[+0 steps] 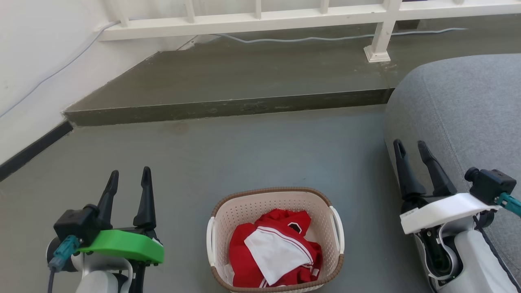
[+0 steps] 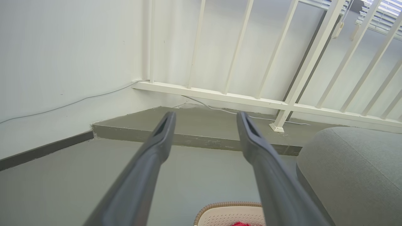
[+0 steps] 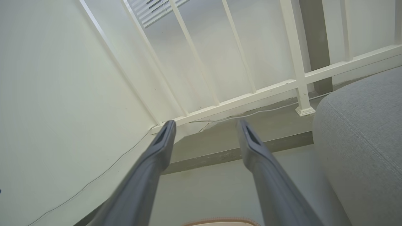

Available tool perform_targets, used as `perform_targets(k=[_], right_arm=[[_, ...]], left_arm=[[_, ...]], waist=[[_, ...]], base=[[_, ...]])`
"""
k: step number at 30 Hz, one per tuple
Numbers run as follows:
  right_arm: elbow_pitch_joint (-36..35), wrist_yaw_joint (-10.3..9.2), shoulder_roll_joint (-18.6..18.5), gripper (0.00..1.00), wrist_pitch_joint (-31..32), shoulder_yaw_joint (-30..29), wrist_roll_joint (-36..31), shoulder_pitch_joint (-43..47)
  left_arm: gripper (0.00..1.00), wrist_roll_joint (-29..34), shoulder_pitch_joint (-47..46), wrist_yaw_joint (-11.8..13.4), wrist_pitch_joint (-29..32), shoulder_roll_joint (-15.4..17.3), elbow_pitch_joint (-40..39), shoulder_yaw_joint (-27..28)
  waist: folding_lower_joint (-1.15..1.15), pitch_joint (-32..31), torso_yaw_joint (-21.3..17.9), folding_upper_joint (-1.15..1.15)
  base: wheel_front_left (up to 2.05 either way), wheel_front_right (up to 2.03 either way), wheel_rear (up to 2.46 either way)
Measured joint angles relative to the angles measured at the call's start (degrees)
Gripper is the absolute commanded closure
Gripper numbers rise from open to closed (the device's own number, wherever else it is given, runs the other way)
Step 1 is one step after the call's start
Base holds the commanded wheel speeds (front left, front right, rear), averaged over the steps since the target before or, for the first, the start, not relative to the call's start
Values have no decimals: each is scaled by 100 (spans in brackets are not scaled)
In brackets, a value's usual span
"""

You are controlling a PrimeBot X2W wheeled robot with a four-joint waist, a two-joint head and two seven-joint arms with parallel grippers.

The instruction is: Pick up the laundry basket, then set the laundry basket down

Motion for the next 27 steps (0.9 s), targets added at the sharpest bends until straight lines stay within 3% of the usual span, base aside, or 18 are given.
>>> perform_targets(k=[11,27], right_arm=[[-40,0,13,0,-188,62,-721,-80],[-23,0,105,0,-196,10,-822,-80]], left_arm=[[0,703,-5,1,-181,1,-110,-86],[0,686,-5,7,-181,1,-113,-133]], waist=[[0,-3,10,0],[0,-45,-34,0]], base=[[0,0,0],[0,0,0]])
